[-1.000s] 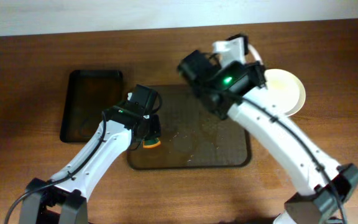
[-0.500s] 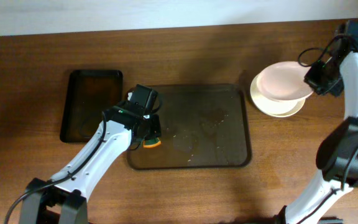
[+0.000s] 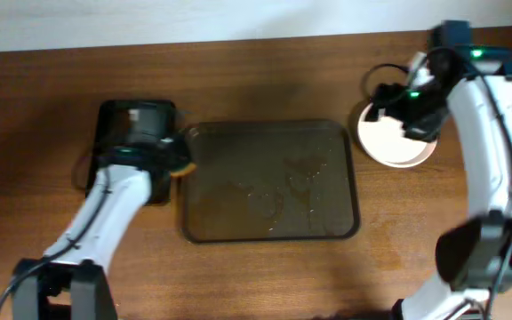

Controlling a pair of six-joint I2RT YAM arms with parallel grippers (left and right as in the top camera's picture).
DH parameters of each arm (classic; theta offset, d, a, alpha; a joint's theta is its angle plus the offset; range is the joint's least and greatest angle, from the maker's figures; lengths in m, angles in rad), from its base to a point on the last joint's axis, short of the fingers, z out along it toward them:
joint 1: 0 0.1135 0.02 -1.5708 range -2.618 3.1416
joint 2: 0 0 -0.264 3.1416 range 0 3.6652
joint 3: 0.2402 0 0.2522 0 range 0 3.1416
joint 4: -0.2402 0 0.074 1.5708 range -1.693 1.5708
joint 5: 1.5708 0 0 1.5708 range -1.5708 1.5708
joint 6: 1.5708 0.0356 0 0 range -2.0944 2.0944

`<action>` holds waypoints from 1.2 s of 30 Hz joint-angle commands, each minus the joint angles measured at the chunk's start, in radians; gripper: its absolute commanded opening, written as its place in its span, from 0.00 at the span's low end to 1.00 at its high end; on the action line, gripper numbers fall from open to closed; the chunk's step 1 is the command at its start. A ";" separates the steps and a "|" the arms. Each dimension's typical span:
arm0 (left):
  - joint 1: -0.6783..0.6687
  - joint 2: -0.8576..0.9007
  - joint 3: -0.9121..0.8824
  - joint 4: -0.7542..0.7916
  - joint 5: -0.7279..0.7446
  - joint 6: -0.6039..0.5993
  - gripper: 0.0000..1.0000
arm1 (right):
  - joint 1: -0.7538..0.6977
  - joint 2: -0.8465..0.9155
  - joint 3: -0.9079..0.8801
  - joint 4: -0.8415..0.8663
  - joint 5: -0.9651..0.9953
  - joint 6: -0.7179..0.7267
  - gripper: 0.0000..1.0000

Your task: Clean dirty plates on tray and stack at the side

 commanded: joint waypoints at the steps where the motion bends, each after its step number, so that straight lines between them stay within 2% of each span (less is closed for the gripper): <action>1: 0.145 -0.008 -0.001 0.050 -0.018 0.066 0.00 | 0.195 -0.114 0.000 0.002 0.005 -0.018 0.98; 4: 0.222 0.022 -0.001 0.090 -0.021 0.070 0.01 | 0.412 -0.130 0.000 -0.032 0.262 0.113 0.98; 6: 0.244 0.054 -0.001 0.096 -0.013 0.070 0.11 | 0.513 -0.131 0.000 -0.040 0.347 0.175 0.98; 7: 0.249 0.082 -0.001 0.094 -0.006 0.070 0.25 | 0.571 -0.134 0.000 -0.037 0.385 0.206 0.99; 10: 0.248 0.154 -0.001 0.089 0.029 0.089 0.42 | 0.710 -0.155 0.000 -0.035 0.438 0.248 0.99; 11: 0.248 0.157 -0.001 0.089 0.028 0.089 0.72 | 0.740 -0.176 0.000 -0.041 0.453 0.252 0.98; 13: 0.254 0.138 0.010 0.074 0.028 0.084 0.87 | 0.761 -0.229 0.000 -0.060 0.458 0.266 0.98; 17: 0.257 -0.010 0.079 -0.080 0.029 0.080 0.88 | 0.761 -0.452 0.000 -0.112 0.462 0.274 0.98; 19: 0.257 -0.151 0.099 -0.154 0.056 0.076 1.00 | 0.761 -0.579 -0.002 -0.203 0.515 0.331 0.98; 20: 0.257 -0.216 0.099 -0.174 0.082 0.077 1.00 | 0.761 -0.634 -0.011 -0.245 0.540 0.366 0.99; 23: 0.256 -0.417 0.099 -0.257 0.099 0.077 1.00 | 0.761 -0.894 -0.179 -0.251 0.499 0.430 0.98; 27: 0.256 -0.527 0.099 -0.281 0.098 0.077 1.00 | 0.761 -1.126 -0.467 -0.196 0.444 0.619 0.98; 32: 0.256 -0.540 0.099 -0.283 0.098 0.077 1.00 | 0.761 -1.181 -0.659 -0.200 0.449 0.643 0.98; 36: 0.256 -0.540 0.099 -0.283 0.098 0.077 1.00 | 0.761 -1.181 -0.671 -0.272 0.420 0.644 0.98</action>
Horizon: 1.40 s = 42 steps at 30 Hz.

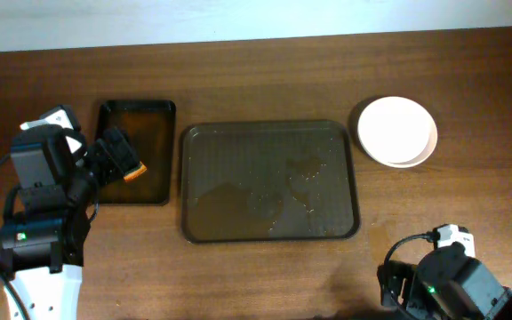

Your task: Clean dirty plates on tray and stack at the side

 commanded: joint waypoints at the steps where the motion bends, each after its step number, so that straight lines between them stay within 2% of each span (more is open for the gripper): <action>1: 0.005 -0.010 0.008 0.000 0.010 0.005 1.00 | 0.005 -0.007 -0.003 0.008 -0.017 0.015 0.98; 2: 0.005 -0.010 0.008 0.000 0.010 0.005 1.00 | 0.005 -0.008 -0.003 0.040 -0.005 -0.002 0.98; 3: 0.005 -0.010 0.008 0.000 0.010 0.005 1.00 | 0.002 -0.010 -0.005 0.124 0.002 -0.106 0.98; 7: 0.005 -0.010 0.008 0.000 0.010 0.005 1.00 | -0.184 -0.107 -0.107 0.520 -0.093 -0.614 0.98; 9: 0.005 -0.010 0.008 0.000 0.010 0.005 1.00 | -0.323 -0.211 -0.248 0.711 -0.129 -0.700 0.98; 12: 0.005 -0.010 0.008 0.000 0.010 0.005 1.00 | -0.499 -0.421 -0.533 1.088 -0.362 -0.898 0.98; 17: 0.005 -0.010 0.008 0.000 0.010 0.005 1.00 | -0.589 -0.634 -0.908 1.458 -0.413 -0.909 0.98; 22: 0.005 -0.010 0.008 0.000 0.010 0.005 1.00 | -0.691 -0.640 -1.041 1.571 -0.443 -0.910 0.98; 26: 0.005 -0.010 0.008 0.000 0.010 0.005 1.00 | -0.704 -0.641 -1.173 1.725 -0.360 -0.909 0.98; 31: 0.005 -0.010 0.008 0.000 0.010 0.005 1.00 | -0.704 -0.641 -1.172 1.584 -0.190 -0.910 0.98; 33: 0.005 -0.010 0.008 0.000 0.010 0.005 1.00 | -0.705 -0.641 -1.172 1.584 -0.154 -0.920 0.98; 42: 0.005 -0.010 0.008 0.000 0.010 0.005 1.00 | -0.704 -0.640 -1.172 1.584 -0.159 -0.936 0.98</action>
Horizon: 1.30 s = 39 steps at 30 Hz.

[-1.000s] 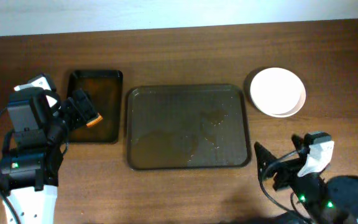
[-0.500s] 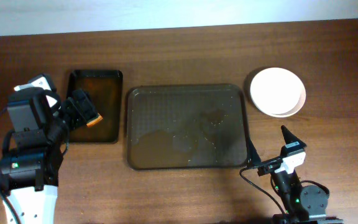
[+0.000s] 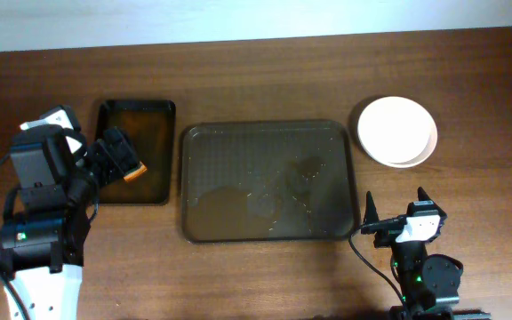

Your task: Clean dirty plates on tray and stack at the side

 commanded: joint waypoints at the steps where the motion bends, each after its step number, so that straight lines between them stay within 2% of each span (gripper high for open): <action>1: 0.005 -0.010 0.008 0.001 0.010 0.005 1.00 | -0.008 -0.010 -0.006 -0.006 0.018 -0.006 0.98; 10: 0.005 -0.010 0.008 -0.005 0.006 0.005 1.00 | -0.008 -0.010 -0.006 -0.006 0.018 -0.006 0.98; 14: 0.002 -0.015 0.002 -0.161 -0.035 0.019 1.00 | -0.008 -0.010 -0.006 -0.006 0.018 -0.006 0.98; 16: -0.018 -0.046 -0.042 -0.174 -0.034 0.106 1.00 | -0.008 -0.010 -0.006 -0.006 0.018 -0.006 0.98; 17: -0.047 -0.100 -0.108 -0.134 -0.015 0.229 1.00 | -0.008 -0.010 -0.006 -0.006 0.018 -0.006 0.98; 20: -0.061 -0.243 -0.289 0.000 0.064 0.356 1.00 | -0.008 -0.010 -0.006 -0.006 0.018 -0.006 0.98; 22: -0.061 -0.354 -0.448 0.130 0.084 0.356 1.00 | -0.008 -0.010 -0.006 -0.006 0.018 -0.006 0.98; 25: -0.061 -0.548 -0.743 0.428 0.183 0.356 1.00 | -0.008 -0.010 -0.006 -0.006 0.018 -0.006 0.98; 30: -0.061 -0.736 -1.054 0.799 0.254 0.355 1.00 | -0.008 -0.010 -0.006 -0.006 0.018 -0.006 0.98; 35: -0.061 -0.861 -1.170 0.859 0.211 0.352 1.00 | -0.008 -0.010 -0.006 -0.006 0.018 -0.006 0.98; 39: -0.062 -0.911 -1.175 0.749 0.122 0.313 1.00 | -0.008 -0.010 -0.006 -0.006 0.018 -0.006 0.98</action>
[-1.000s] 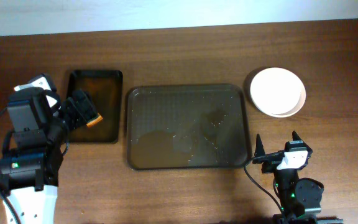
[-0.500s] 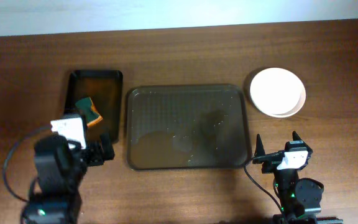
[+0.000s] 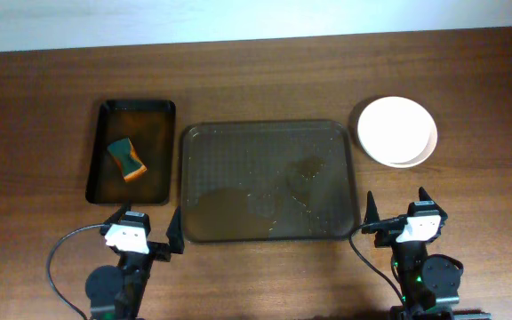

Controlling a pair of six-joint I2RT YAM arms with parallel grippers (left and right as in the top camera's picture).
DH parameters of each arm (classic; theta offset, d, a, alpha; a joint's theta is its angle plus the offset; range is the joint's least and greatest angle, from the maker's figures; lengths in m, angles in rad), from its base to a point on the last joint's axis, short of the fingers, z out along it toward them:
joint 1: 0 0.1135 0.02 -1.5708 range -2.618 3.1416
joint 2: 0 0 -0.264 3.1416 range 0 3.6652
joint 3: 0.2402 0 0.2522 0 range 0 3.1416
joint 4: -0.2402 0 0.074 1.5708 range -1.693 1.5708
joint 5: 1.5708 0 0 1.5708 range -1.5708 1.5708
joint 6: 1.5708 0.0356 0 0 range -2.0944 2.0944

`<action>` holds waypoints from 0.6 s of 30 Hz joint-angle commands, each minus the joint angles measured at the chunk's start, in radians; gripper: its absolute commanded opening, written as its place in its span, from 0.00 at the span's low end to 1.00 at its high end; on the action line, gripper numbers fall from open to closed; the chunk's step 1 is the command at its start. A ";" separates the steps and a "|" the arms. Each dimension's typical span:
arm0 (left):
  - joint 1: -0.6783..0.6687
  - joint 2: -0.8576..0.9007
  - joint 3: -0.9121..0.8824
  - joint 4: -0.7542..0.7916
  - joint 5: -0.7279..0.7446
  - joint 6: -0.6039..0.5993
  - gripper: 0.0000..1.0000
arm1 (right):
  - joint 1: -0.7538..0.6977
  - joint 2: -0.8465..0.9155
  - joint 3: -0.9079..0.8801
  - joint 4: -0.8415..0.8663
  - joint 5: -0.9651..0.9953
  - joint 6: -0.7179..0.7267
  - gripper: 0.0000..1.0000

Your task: Clean dirty plates on tray and stack at the side

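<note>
The wet dark tray [image 3: 269,133] lies in the middle of the table with puddles on it and no plates. White plates [image 3: 397,132] sit stacked to its right. A green and orange sponge [image 3: 127,158] lies in the small black tray [image 3: 100,169] on the left. My left gripper [image 3: 147,220] stands open at the table's front left, holding nothing. My right gripper [image 3: 396,204] stands open at the front right, also holding nothing.
Brown wooden table [image 3: 265,80] with a white wall edge along the back. Both arms are folded low at the front edge, their cables beside them.
The sponge, held by my left gripper over the small black tray, now lies in that tray. My left arm has moved from the left side to the front edge. The right arm has not moved.
First my left gripper held the sponge at the big tray's left edge while my right gripper was at the white plates. Then the right arm was back at the front, the left holding the sponge over the small tray. Now the sponge lies there and both grippers are open at the front.
</note>
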 commanded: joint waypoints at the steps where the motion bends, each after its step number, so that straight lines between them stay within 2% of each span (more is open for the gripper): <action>1: -0.002 -0.038 -0.011 -0.096 -0.090 -0.026 1.00 | -0.007 -0.008 -0.006 -0.006 0.008 -0.006 0.98; 6: -0.002 -0.065 -0.011 -0.096 -0.104 -0.011 1.00 | -0.007 -0.008 -0.006 -0.006 0.008 -0.006 0.98; 10: -0.002 -0.154 -0.011 -0.096 -0.105 0.114 1.00 | -0.007 -0.008 -0.006 -0.006 0.008 -0.006 0.98; 14: -0.005 -0.198 -0.011 -0.099 -0.121 0.174 1.00 | -0.007 -0.008 -0.006 -0.006 0.008 -0.006 0.98; 18: -0.045 -0.197 -0.011 -0.111 -0.232 0.193 1.00 | -0.007 -0.008 -0.006 -0.006 0.008 -0.006 0.98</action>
